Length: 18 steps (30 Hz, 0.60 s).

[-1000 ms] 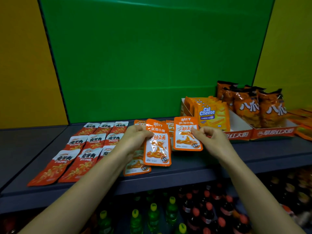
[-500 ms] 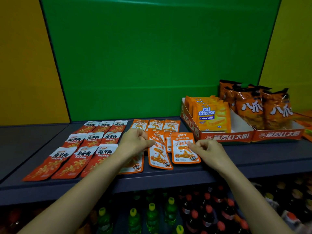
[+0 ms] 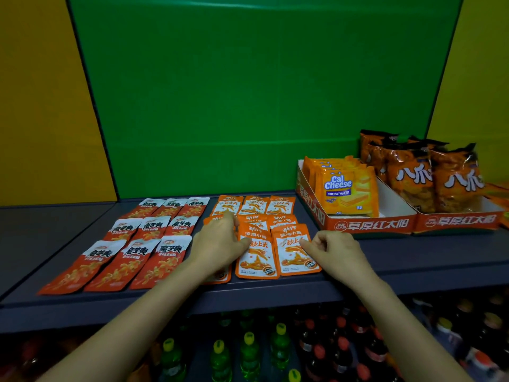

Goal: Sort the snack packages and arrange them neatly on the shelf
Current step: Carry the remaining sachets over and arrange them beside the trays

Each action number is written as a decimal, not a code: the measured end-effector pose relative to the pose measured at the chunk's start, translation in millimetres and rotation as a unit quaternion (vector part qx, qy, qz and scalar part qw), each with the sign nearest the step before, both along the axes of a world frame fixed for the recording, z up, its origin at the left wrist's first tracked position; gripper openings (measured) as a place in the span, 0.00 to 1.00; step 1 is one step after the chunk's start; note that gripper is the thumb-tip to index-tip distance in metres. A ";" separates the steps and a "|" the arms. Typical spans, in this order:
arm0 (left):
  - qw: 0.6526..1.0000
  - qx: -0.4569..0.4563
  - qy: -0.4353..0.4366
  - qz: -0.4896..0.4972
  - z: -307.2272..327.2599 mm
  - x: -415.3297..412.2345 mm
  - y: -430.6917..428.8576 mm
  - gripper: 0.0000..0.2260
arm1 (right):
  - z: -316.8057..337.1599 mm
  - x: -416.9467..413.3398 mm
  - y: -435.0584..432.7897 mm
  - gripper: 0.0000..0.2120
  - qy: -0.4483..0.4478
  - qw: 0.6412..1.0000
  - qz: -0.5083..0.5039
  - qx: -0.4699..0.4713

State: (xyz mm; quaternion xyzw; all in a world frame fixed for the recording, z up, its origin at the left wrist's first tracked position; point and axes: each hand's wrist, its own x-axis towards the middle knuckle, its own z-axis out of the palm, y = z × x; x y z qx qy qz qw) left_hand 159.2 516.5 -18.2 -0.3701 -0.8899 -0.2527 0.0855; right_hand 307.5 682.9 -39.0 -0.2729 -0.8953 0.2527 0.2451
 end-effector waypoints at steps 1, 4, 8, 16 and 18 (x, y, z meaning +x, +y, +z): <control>1.000 -0.001 0.008 0.000 -0.3 0.7 0.0 0.16 | -0.4 -0.7 0.3 0.17 -0.004 1.000 -0.004 0.011; 1.000 0.009 0.020 -0.004 -0.9 2.3 0.0 0.15 | 0.1 -2.5 0.7 0.15 -0.013 0.999 -0.009 0.031; 0.999 0.008 0.036 -0.006 -1.6 3.8 -1.1 0.14 | 0.5 -2.8 1.2 0.15 -0.009 0.999 -0.020 0.035; 0.995 0.010 0.101 -0.010 0.1 7.6 -5.6 0.12 | -1.3 -3.1 -0.8 0.15 0.011 0.998 -0.035 0.043; 0.993 0.019 0.113 -0.012 2.6 7.0 -10.9 0.12 | -2.9 -3.0 0.3 0.13 0.020 0.999 -0.026 0.037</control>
